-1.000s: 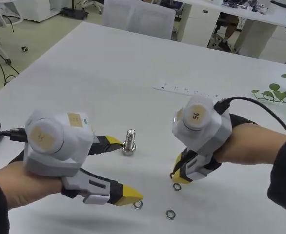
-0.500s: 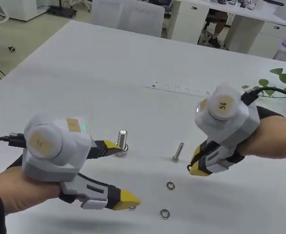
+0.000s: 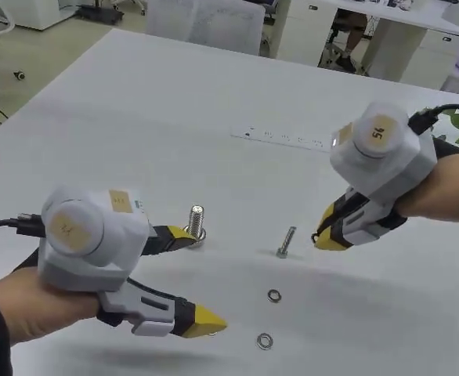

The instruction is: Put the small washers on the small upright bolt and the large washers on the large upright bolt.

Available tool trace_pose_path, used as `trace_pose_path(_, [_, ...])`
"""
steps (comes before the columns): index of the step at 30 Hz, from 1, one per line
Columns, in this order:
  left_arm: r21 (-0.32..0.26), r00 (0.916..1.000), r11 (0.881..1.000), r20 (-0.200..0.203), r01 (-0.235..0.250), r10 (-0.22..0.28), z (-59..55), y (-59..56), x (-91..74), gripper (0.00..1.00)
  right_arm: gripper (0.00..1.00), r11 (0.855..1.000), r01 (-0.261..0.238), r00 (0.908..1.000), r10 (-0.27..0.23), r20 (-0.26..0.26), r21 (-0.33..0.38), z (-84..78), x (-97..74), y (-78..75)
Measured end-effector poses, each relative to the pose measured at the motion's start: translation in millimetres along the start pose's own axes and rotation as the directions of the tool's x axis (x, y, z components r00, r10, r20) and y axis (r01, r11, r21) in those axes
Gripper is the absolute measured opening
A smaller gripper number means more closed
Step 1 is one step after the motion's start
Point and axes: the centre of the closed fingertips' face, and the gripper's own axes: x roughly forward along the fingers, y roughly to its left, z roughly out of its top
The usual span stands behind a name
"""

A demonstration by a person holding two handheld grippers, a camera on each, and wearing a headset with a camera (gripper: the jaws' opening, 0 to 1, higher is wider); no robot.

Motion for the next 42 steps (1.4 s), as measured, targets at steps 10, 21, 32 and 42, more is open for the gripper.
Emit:
trace_pose_path(10, [-0.007, 1.0000, 1.000, -0.003, -0.007, 0.007, -2.6, 0.9, -0.4, 0.70, 0.13, 1.000, 0.001, 1.0000, -0.001, 0.003, -0.015, 9.3, 3.6, -12.4])
trace_pose_path(21, [-0.012, 0.9999, 1.000, 0.006, -0.013, 0.013, -1.6, 0.7, -0.5, 0.70, 0.13, 0.999, -0.016, 0.9999, 0.016, 0.002, -0.028, 14.5, 14.3, -15.5])
trace_pose_path(32, [-0.019, 0.9998, 1.000, 0.010, -0.017, 0.017, -2.6, -1.1, -2.5, 0.70, 0.13, 0.999, -0.032, 0.9994, 0.031, -0.014, -0.031, 13.0, 26.1, -17.8])
trace_pose_path(42, [-0.023, 0.9996, 0.999, 0.013, -0.025, 0.025, -3.7, 0.9, -5.6, 0.70, 0.13, 0.998, -0.042, 0.9988, 0.041, -0.028, -0.037, 14.4, 32.9, -16.3])
